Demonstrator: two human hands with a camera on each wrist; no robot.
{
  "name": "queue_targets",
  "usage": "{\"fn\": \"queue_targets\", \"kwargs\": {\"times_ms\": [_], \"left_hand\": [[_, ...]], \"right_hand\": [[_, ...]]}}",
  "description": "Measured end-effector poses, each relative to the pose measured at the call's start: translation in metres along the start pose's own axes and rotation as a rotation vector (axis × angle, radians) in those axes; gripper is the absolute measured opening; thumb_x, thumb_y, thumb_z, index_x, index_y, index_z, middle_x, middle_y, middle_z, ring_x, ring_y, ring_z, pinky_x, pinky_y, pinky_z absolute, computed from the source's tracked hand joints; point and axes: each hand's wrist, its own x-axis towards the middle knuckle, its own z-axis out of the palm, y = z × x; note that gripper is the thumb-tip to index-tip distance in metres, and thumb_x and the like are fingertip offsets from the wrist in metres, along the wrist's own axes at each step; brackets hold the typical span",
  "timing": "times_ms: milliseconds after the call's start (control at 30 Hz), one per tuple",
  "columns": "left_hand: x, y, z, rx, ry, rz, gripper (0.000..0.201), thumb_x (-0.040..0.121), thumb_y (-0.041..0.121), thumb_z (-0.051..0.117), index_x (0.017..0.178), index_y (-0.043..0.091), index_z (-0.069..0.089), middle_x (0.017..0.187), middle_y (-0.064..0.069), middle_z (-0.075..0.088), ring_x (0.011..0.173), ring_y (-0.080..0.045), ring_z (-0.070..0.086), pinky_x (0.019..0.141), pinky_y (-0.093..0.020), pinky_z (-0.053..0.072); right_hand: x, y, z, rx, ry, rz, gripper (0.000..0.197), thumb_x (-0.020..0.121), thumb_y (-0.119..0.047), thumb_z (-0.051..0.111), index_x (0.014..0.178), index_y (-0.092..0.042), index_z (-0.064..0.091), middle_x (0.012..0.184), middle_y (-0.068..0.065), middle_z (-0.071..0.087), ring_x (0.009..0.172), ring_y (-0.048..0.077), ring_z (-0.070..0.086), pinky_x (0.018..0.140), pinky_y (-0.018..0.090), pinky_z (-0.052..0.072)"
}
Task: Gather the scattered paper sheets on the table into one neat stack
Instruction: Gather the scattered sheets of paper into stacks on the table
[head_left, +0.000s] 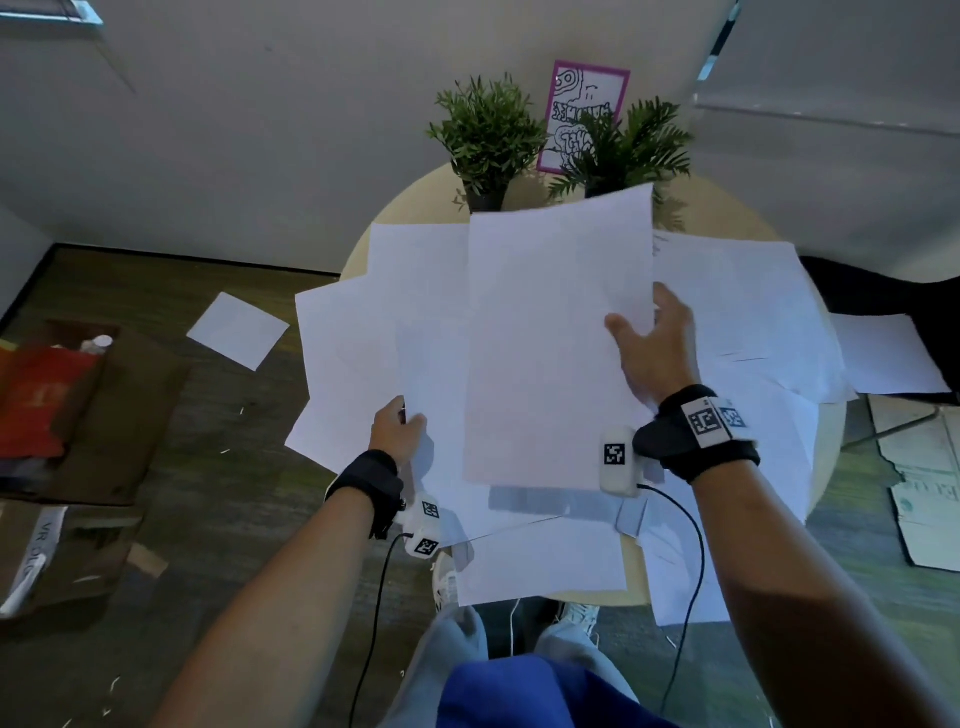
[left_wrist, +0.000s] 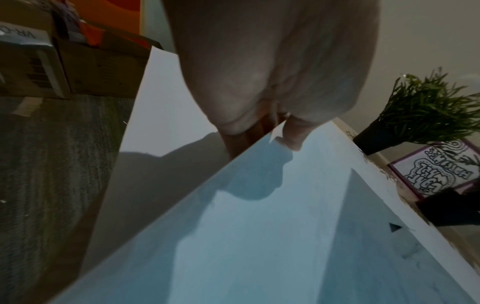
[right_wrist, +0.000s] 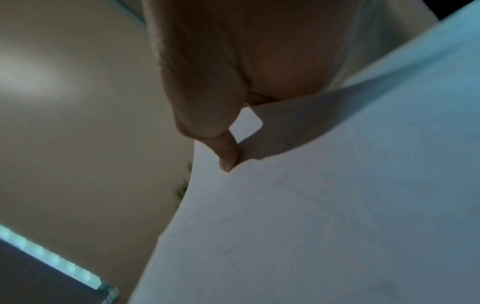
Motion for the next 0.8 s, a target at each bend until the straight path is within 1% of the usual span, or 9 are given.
{"fn": "queue_targets", "kwargs": {"times_ms": [133, 233, 333, 433, 500, 533, 600, 667, 800], "left_hand": [[-0.005, 0.005, 0.000, -0.095, 0.003, -0.066, 0.013, 0.095, 0.027, 0.052, 0.089, 0.017, 0.046, 0.091, -0.007, 0.040, 0.082, -0.019, 0.037, 0.070, -0.031, 0.031], [-0.007, 0.005, 0.001, -0.208, -0.001, -0.131, 0.025, 0.103, 0.040, 0.044, 0.107, 0.019, 0.057, 0.105, 0.002, 0.048, 0.103, -0.015, 0.043, 0.080, -0.029, 0.036], [-0.004, -0.001, 0.003, -0.120, -0.037, -0.141, 0.055, 0.094, 0.052, 0.055, 0.123, 0.005, 0.051, 0.117, -0.015, 0.051, 0.115, -0.027, 0.049, 0.090, -0.034, 0.042], [-0.002, -0.006, 0.005, 0.004, -0.056, -0.110, 0.076, 0.088, 0.038, 0.070, 0.144, 0.002, 0.034, 0.125, -0.014, 0.048, 0.115, -0.025, 0.046, 0.098, -0.036, 0.040], [-0.001, -0.007, 0.008, 0.056, -0.030, -0.067, 0.057, 0.087, 0.026, 0.071, 0.128, -0.002, 0.043, 0.122, -0.023, 0.051, 0.103, -0.021, 0.044, 0.096, -0.039, 0.042], [-0.001, -0.007, 0.009, 0.081, -0.014, -0.044, 0.042, 0.088, 0.021, 0.069, 0.117, 0.001, 0.045, 0.103, -0.011, 0.052, 0.099, -0.022, 0.042, 0.091, -0.036, 0.042], [-0.001, -0.005, 0.008, 0.099, -0.001, -0.029, 0.039, 0.092, 0.016, 0.064, 0.123, 0.005, 0.045, 0.112, 0.002, 0.045, 0.110, -0.025, 0.045, 0.091, -0.032, 0.038], [0.000, -0.005, 0.007, 0.091, 0.017, -0.041, 0.050, 0.094, 0.012, 0.060, 0.137, 0.002, 0.037, 0.136, -0.009, 0.045, 0.133, -0.031, 0.039, 0.100, -0.033, 0.035], [0.005, -0.015, -0.006, 0.089, 0.072, -0.064, 0.047, 0.094, 0.009, 0.053, 0.136, 0.000, 0.035, 0.140, -0.022, 0.043, 0.132, -0.040, 0.040, 0.109, -0.046, 0.038]], "right_hand": [[-0.014, 0.030, 0.041, -0.081, -0.192, 0.149, 0.071, 0.092, -0.030, 0.068, 0.152, -0.012, 0.034, 0.154, 0.010, 0.040, 0.141, 0.025, 0.039, 0.114, 0.039, 0.036], [-0.024, 0.053, 0.072, -0.160, -0.285, 0.205, 0.068, 0.094, -0.031, 0.065, 0.152, -0.015, 0.033, 0.153, 0.010, 0.039, 0.140, 0.028, 0.039, 0.110, 0.043, 0.038], [-0.028, 0.066, 0.096, -0.192, -0.321, 0.260, 0.068, 0.093, -0.036, 0.065, 0.150, -0.016, 0.034, 0.152, 0.011, 0.040, 0.137, 0.032, 0.043, 0.108, 0.049, 0.041], [-0.032, 0.068, 0.116, -0.192, -0.352, 0.252, 0.062, 0.093, -0.035, 0.065, 0.145, -0.014, 0.040, 0.146, 0.013, 0.047, 0.130, 0.034, 0.049, 0.104, 0.051, 0.045], [-0.032, 0.070, 0.130, -0.219, -0.379, 0.241, 0.069, 0.082, -0.054, 0.065, 0.140, -0.022, 0.043, 0.141, 0.010, 0.053, 0.121, 0.032, 0.056, 0.097, 0.051, 0.051], [-0.030, 0.078, 0.137, -0.229, -0.385, 0.231, 0.075, 0.074, -0.064, 0.061, 0.136, -0.025, 0.046, 0.134, 0.008, 0.058, 0.113, 0.030, 0.061, 0.090, 0.050, 0.055], [-0.028, 0.089, 0.146, -0.252, -0.364, 0.206, 0.076, 0.067, -0.071, 0.058, 0.126, -0.024, 0.051, 0.119, 0.003, 0.065, 0.103, 0.028, 0.064, 0.082, 0.048, 0.057], [-0.032, 0.082, 0.140, -0.260, -0.299, 0.192, 0.058, 0.075, -0.061, 0.066, 0.119, -0.024, 0.056, 0.112, -0.003, 0.066, 0.099, 0.022, 0.065, 0.083, 0.045, 0.057], [-0.039, 0.096, 0.114, -0.271, -0.208, 0.188, 0.036, 0.084, -0.038, 0.071, 0.115, -0.024, 0.060, 0.114, -0.005, 0.066, 0.101, 0.013, 0.065, 0.090, 0.043, 0.055]]}}
